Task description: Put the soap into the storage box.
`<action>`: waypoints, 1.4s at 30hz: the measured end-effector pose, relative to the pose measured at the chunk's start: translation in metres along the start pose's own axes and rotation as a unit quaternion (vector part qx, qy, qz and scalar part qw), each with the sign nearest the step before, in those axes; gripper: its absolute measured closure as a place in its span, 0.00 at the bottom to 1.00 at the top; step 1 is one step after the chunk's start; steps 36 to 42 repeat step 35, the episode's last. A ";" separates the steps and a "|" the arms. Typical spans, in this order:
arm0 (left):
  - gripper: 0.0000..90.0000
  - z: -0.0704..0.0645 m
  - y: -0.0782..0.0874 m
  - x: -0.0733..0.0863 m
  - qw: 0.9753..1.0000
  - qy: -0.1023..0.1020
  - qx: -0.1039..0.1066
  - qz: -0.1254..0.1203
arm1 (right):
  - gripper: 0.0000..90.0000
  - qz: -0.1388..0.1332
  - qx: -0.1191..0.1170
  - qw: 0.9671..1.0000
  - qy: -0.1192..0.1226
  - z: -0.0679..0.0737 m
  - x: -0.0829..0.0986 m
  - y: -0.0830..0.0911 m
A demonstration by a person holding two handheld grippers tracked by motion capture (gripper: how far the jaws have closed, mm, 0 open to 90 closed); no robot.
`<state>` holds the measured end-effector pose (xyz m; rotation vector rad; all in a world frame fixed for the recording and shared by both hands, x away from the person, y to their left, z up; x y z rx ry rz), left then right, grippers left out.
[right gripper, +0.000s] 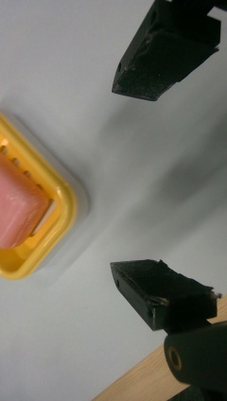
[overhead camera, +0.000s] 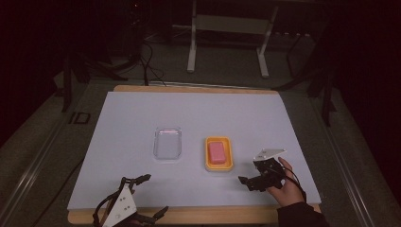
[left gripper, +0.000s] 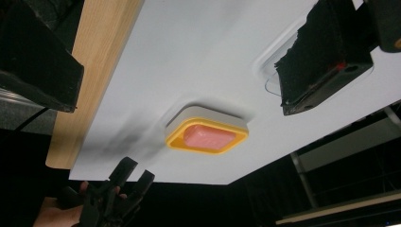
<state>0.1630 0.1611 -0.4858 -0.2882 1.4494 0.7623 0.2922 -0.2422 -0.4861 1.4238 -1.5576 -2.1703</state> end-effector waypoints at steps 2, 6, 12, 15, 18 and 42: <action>0.02 0.000 0.000 0.000 1.000 -0.001 0.000 0.000 | 0.15 -0.007 -0.002 1.000 -0.003 0.000 0.005 0.000; 0.02 0.000 0.000 0.000 1.000 -0.001 0.001 0.001 | 0.14 -0.025 0.008 1.000 -0.003 -0.002 0.013 0.006; 0.02 0.000 0.001 -0.001 1.000 0.000 0.006 -0.002 | 0.14 -0.068 0.014 0.998 -0.002 -0.007 0.019 0.014; 0.02 0.000 0.001 -0.001 1.000 0.000 0.009 -0.003 | 0.14 -0.072 0.036 0.997 0.010 -0.009 0.019 0.013; 0.02 0.000 0.001 -0.001 1.000 0.001 0.012 -0.003 | 0.14 -0.074 0.040 0.996 0.012 -0.012 0.019 0.010; 0.02 0.001 0.001 0.000 1.000 0.003 0.014 0.001 | 0.15 -0.081 0.045 0.996 0.021 -0.012 0.022 0.003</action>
Point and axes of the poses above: each handheld gripper's, and its own axes: y roughly backward along the jaws, x roughly out of its underside, z roughly to its left, the point moved 1 cm from there along -y, roughly forward along the jaws, and after that the axes turned 1 degree about y, right-handed, at the moved point
